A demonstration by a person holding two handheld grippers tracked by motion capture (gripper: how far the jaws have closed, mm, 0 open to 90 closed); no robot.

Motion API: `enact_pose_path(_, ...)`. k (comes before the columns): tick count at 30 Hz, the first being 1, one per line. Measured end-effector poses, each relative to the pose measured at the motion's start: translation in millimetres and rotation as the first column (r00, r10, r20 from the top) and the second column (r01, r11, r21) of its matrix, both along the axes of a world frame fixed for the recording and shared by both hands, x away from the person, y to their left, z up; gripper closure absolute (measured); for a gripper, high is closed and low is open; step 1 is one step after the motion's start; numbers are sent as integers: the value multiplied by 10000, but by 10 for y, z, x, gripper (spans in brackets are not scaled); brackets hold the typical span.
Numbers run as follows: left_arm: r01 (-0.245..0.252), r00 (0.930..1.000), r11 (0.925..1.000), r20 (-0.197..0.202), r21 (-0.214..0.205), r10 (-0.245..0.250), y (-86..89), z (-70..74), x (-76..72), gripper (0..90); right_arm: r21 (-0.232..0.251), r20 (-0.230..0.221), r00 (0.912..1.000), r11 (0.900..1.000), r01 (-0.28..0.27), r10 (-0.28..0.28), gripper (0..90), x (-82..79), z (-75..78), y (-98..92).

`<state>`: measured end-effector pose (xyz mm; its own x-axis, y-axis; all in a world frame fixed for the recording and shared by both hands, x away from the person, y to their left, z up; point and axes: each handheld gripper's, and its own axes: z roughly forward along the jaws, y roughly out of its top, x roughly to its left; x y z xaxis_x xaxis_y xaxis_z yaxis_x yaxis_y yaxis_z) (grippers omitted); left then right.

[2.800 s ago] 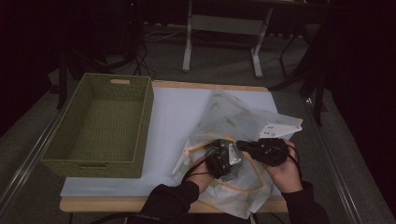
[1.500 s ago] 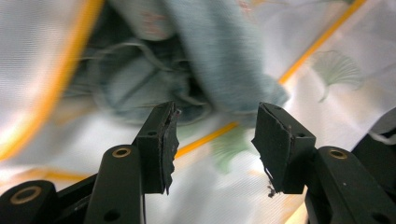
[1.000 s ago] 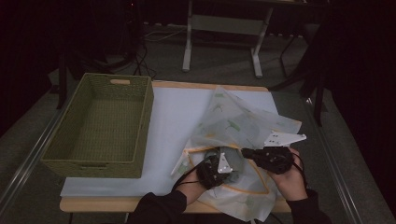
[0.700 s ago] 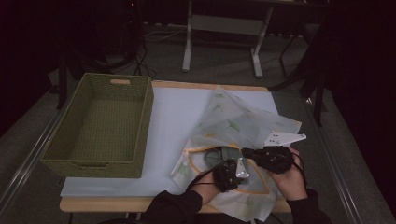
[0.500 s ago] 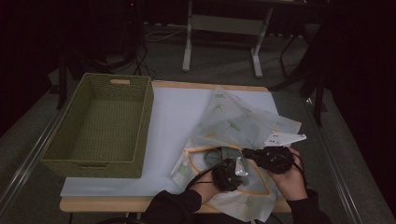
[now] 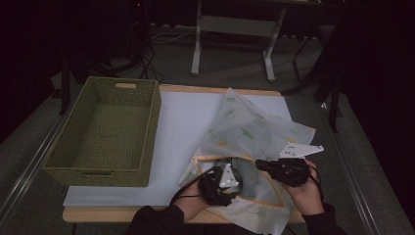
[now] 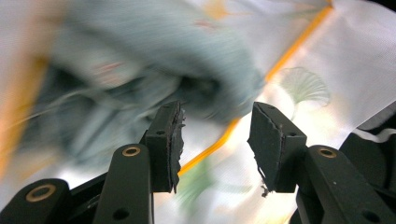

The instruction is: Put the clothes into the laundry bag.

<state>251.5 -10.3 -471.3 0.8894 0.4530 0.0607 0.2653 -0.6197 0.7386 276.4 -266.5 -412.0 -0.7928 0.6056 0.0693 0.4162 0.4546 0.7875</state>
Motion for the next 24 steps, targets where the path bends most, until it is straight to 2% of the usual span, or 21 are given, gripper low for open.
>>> enact_pose_path(2,-716,9974,9974,5,-120,716,202,13,46,507,39,-66,10000,10000,-8,9,893,-27,-34,-26)
enact_pose_path(3,-1116,9938,9937,-29,-102,1115,294,9,79,507,2,-112,9999,10000,20,-20,893,-38,-53,-36)
enact_pose_path(5,-1849,9827,9826,146,150,1847,454,-4,140,508,-84,-188,9998,10000,28,-30,893,-59,-89,-56)
enact_pose_path(7,-2322,9727,9722,42,310,2322,578,-28,197,507,-181,-231,9997,9998,31,-35,892,-87,-114,-67)
enact_pose_path(10,-2880,9570,9564,-209,489,2892,706,-76,268,507,-275,-194,9998,9996,45,-51,893,-130,-127,-90)
enact_pose_path(11,-2944,9545,9538,-312,595,2966,731,-92,291,507,-301,-188,9998,9995,29,-34,892,-140,-127,-101)
enact_pose_path(13,-3211,9457,9429,-229,884,3242,771,-117,330,506,-384,-170,9998,9993,38,-45,893,-156,-127,-119)
enact_pose_path(16,-3275,9419,9373,-365,1193,3338,804,-143,388,506,-487,-180,9998,9988,34,-43,893,-178,-133,-139)
enact_pose_path(17,-3177,9439,9399,-528,1250,3261,811,-149,410,506,-504,-210,9998,9987,21,-32,892,-185,-138,-145)
enact_pose_path(18,-3029,9478,9459,-671,1164,3117,819,-153,429,506,-500,-227,9997,9987,26,-37,892,-193,-145,-149)
enact_pose_path(20,-2973,9465,9462,-907,1280,3097,825,-162,475,510,-505,-262,9997,9987,-15,2,892,-204,-163,-156)
enact_pose_path(22,-2782,9501,9535,-1123,1156,2909,829,-167,519,526,-481,-299,9995,9988,-56,42,892,-211,-178,-160)
enact_pose_path(23,-2757,9482,9535,-1284,1219,2905,825,-165,541,528,-471,-325,9995,9989,-69,54,892,-215,-184,-158)
enact_pose_path(24,-2635,9516,9566,-1290,1245,2789,821,-160,557,543,-464,-333,9994,9989,-75,59,892,-218,-189,-158)
